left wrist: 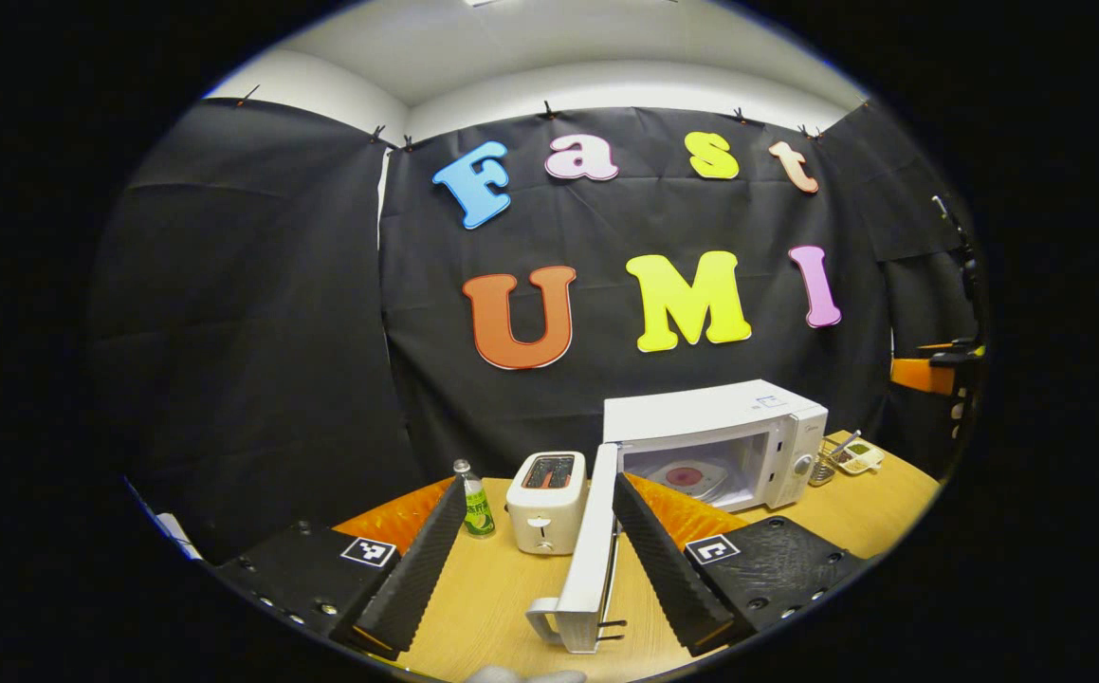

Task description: Open the microwave oven with the left hand, put the food in, and close the microwave oven.

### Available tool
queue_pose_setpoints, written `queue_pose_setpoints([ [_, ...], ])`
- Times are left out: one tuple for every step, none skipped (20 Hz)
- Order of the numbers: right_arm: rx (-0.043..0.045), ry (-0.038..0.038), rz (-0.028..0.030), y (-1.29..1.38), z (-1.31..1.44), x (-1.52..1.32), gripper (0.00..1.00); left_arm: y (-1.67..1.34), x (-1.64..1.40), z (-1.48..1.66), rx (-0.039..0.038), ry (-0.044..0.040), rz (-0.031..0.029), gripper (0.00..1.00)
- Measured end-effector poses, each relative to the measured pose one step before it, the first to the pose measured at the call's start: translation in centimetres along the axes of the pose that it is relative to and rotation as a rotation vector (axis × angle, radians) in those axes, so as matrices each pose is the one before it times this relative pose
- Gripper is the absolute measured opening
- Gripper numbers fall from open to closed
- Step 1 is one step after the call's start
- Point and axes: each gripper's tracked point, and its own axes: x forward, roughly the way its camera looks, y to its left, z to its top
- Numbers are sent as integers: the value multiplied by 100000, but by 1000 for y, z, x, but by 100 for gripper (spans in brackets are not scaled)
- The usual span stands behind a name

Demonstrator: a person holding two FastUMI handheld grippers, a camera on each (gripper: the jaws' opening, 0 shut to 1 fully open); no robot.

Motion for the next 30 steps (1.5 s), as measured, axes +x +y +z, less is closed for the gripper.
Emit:
queue_pose_setpoints([
  [-1443,651,-338,-457,151,-829,100,702,397,-567,179,216,1749,95],
  [-1698,326,95,-344,221,-688,100,739,347,-223,294,-268,1222,93],
  [-2390,-364,-546,-287,340,-733,100,659,122,-352,-215,-222,930,75],
  [-1695,-491,-1232,-520,344,-558,100,276,294,-811,-1018,1087,-6,56],
  [-478,-214,-462,-190,290,-453,100,865,438,-626,-352,598,2779,37],
  [907,-7,10,102,62,-464,100,763,432,-784,-121,307,803,19],
  [1493,657,-773,-52,31,-371,100,769,294,-932,-751,1105,694,0],
  [1285,430,-659,-286,-212,-93,100,-326,27,-1182,-1201,1430,-1390,2],
  [1195,334,-535,-16,-12,-239,93,388,-78,-1208,-257,-42,1267,4],
  [996,652,-307,13,-155,-102,93,344,464,-1348,-93,3307,-205,12],
  [598,1006,157,146,-275,-222,100,37,41,-1336,476,1526,-876,0],
  [-315,986,-307,89,-354,-373,93,394,278,-923,1286,301,-97,0],
  [-573,693,-575,-140,-304,-319,100,-252,62,-1338,1134,3250,-1010,0],
  [-347,592,-182,-35,-171,-99,100,-441,18,-936,1408,664,-1047,0],
  [668,848,258,74,-254,-86,100,-533,282,-1084,294,2392,-1761,0],
  [1500,566,672,261,-174,-22,100,-203,375,-636,785,722,-367,0],
  [740,1273,389,74,-192,24,100,-618,238,-436,-576,967,-1732,0],
  [542,705,-298,-313,-252,70,100,-593,367,-305,-240,621,-1053,0],
  [507,126,241,-119,17,25,100,-535,212,-108,506,-273,-1416,0],
  [-154,1154,2,1,-152,293,100,-3,543,-155,1602,195,1042,0],
  [-367,939,89,-74,-122,-50,93,-55,65,-194,310,482,108,0],
  [159,-253,-331,-176,106,89,100,-305,78,80,-360,-262,-668,0],
  [812,-381,-539,-146,156,1,93,-139,98,-228,88,855,-621,0],
  [760,-31,-131,38,-33,-87,100,233,-65,-303,427,497,248,0],
  [709,231,103,86,-156,-137,100,-109,45,-252,-598,394,-459,0],
  [451,248,-15,30,-174,-33,100,-286,44,16,-749,182,-408,0],
  [63,131,-86,2,-125,3,100,-202,-172,60,-492,-348,-753,0],
  [-47,570,-250,-85,-170,56,100,-268,-62,-190,-174,532,-889,0],
  [226,572,-90,31,-231,-22,100,-517,-155,-221,-135,870,-1050,0],
  [374,207,-285,-105,-183,22,100,-459,-62,-120,908,-12,-343,0],
])
